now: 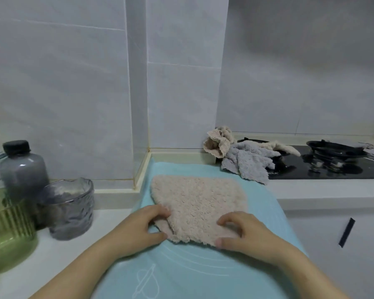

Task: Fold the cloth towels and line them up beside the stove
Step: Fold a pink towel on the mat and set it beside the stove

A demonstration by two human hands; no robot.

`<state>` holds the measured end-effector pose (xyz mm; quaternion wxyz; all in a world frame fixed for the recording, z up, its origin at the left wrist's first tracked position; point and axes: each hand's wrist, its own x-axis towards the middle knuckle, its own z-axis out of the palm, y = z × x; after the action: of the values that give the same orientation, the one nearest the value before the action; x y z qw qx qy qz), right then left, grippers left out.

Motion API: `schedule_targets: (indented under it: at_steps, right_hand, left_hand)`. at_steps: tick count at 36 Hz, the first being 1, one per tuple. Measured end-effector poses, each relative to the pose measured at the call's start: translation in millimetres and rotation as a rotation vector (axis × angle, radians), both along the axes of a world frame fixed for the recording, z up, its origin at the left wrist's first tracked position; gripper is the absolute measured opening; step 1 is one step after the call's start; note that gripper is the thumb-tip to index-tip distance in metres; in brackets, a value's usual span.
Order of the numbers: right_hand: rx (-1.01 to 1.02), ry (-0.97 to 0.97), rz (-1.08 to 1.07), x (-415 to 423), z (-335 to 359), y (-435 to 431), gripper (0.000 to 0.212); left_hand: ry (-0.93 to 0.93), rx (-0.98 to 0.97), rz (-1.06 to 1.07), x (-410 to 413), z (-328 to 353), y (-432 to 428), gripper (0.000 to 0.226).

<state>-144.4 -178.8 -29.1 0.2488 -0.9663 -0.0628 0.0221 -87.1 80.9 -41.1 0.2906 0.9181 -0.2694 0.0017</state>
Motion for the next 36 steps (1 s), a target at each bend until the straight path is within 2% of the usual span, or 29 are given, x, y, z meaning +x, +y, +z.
schedule_targets:
  at_steps: [2,4,6,10,14,18,20,24,27,29,33,36]
  right_hand:
    - [-0.050,-0.037,0.013,-7.2,-6.5,-0.8,0.050]
    - [-0.052,-0.096,0.005,-10.5,-10.6,0.2,0.060]
    - [-0.043,-0.150,-0.007,-10.7,-14.2,2.0,0.058]
    - [-0.067,-0.298,-0.048,-9.9,-19.6,2.9,0.036]
    - [-0.078,-0.423,-0.099,-11.5,-24.3,-2.4,0.036]
    - [-0.078,-0.528,-0.185,-15.7,-21.2,-7.8,0.031]
    - [-0.088,-0.567,-0.192,-18.1,-18.9,-11.7,0.034]
    - [-0.154,-0.657,-0.149,-26.9,-14.9,-20.4,0.039]
    - [-0.203,-0.557,-0.133,-39.1,-6.2,-22.9,0.038]
    - [-0.223,-0.437,-0.102,-45.6,-3.4,-27.3,0.037]
    - [-0.241,-0.310,-0.101,-57.6,2.2,-30.8,0.033]
    - [-0.184,-0.258,-0.110,-64.0,8.6,-35.2,0.030]
  left_hand:
    - [-0.052,0.036,0.009,-1.6,-0.8,-2.0,0.049]
    - [-0.104,0.045,0.040,-3.8,-1.4,-5.1,0.049]
    - [-0.170,0.048,0.076,-6.8,-2.1,-9.1,0.041]
    - [-0.340,0.060,0.132,-9.1,-4.3,-15.6,0.026]
    - [-0.430,0.090,0.141,-9.4,-2.8,-9.3,0.026]
    - [-0.559,0.170,0.124,-15.8,7.7,3.9,0.013]
    - [-0.607,0.169,0.098,-22.1,14.8,10.0,0.018]
    - [-0.501,0.123,0.077,-36.1,18.6,12.5,0.016]
    - [-0.294,0.160,0.079,-42.8,8.5,13.6,0.023]
    - [-0.241,0.186,0.109,-47.5,3.5,14.8,0.026]
    - [-0.314,0.130,0.173,-52.7,6.3,20.3,0.025]
    - [-0.325,0.122,0.148,-60.1,17.6,22.4,0.025]
